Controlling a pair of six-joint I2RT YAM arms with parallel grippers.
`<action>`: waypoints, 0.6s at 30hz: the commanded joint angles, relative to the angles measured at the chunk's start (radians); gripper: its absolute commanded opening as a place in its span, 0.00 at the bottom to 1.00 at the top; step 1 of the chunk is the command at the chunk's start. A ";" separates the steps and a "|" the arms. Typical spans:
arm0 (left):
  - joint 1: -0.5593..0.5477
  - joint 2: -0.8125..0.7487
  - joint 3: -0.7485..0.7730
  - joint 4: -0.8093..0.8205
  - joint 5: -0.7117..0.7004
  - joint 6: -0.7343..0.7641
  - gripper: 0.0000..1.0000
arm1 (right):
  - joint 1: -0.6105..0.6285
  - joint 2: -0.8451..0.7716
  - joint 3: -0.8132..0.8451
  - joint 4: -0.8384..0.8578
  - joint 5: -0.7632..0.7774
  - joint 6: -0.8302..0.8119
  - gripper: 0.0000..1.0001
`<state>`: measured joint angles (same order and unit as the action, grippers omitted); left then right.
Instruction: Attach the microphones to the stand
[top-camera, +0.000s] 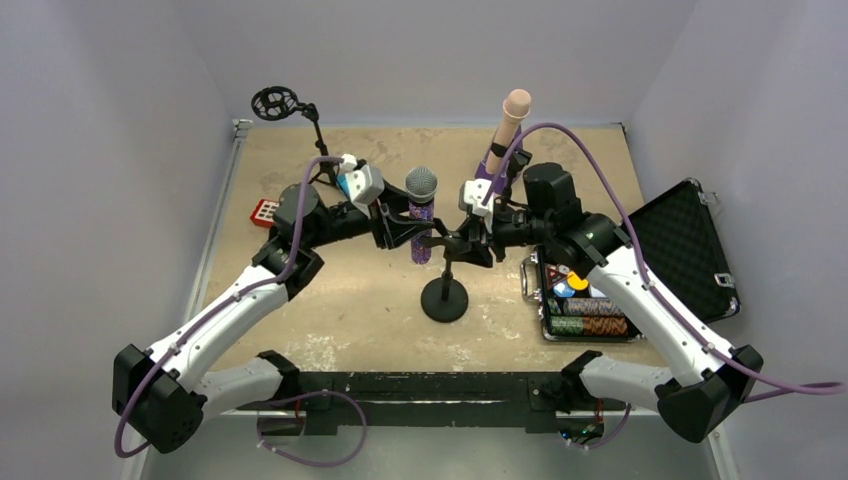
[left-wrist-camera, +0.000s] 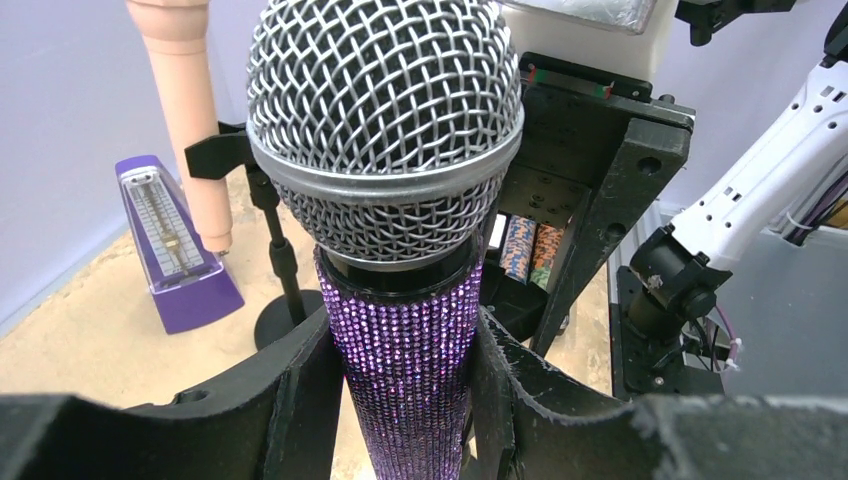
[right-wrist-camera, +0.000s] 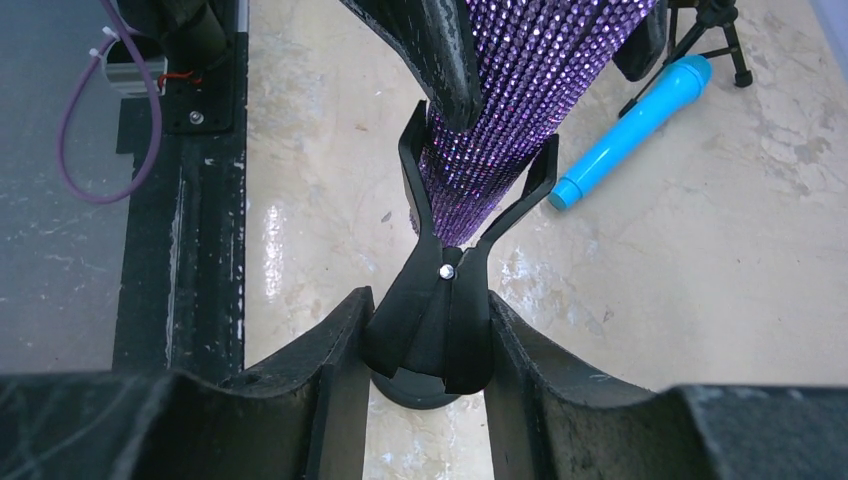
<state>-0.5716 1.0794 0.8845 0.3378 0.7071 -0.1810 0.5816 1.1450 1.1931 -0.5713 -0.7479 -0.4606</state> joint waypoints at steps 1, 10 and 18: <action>-0.032 0.017 0.064 0.119 0.024 -0.002 0.00 | 0.001 0.004 0.028 0.023 -0.044 0.019 0.07; -0.053 0.042 0.077 0.131 0.014 0.010 0.00 | 0.000 0.010 0.032 0.035 -0.031 0.057 0.64; -0.053 0.041 0.074 0.121 0.005 0.022 0.00 | -0.007 -0.003 0.027 0.036 0.021 0.067 0.55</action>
<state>-0.6182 1.1294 0.9127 0.3801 0.7017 -0.1787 0.5770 1.1584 1.1938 -0.5598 -0.7494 -0.4080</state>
